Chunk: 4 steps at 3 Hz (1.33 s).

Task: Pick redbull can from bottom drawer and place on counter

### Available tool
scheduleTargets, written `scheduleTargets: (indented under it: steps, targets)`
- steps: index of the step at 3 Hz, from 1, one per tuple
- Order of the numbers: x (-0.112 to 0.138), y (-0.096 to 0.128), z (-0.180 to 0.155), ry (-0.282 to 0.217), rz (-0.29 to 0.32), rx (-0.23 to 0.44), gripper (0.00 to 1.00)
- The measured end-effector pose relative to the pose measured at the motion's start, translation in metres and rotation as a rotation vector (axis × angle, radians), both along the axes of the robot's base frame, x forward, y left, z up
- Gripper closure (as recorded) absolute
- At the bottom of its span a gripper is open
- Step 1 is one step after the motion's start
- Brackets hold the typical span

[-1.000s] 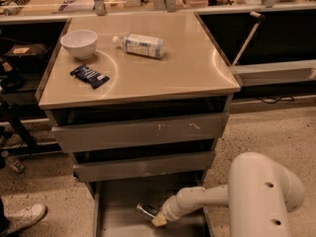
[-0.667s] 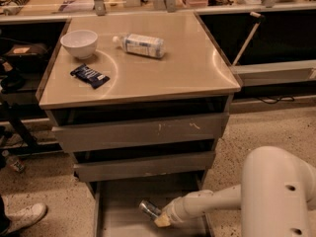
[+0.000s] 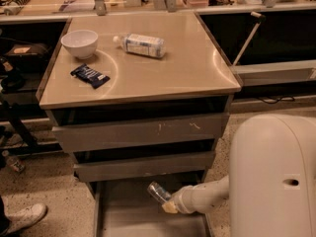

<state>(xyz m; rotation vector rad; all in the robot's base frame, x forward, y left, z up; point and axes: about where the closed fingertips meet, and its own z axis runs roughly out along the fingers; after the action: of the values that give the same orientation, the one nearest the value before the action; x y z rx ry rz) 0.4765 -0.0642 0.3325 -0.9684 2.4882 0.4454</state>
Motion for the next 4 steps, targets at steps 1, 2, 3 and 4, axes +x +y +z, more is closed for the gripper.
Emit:
scheduleTargets:
  steps: [1, 2, 3, 4]
  targets:
    - [-0.013, -0.002, 0.035, -0.009, -0.004, -0.029, 1.0]
    - [-0.013, -0.003, 0.035, -0.009, -0.005, -0.029, 1.0]
    - [-0.01, -0.006, 0.05, -0.017, -0.004, -0.039, 1.0]
    - [-0.014, -0.028, 0.089, -0.024, -0.05, -0.063, 1.0]
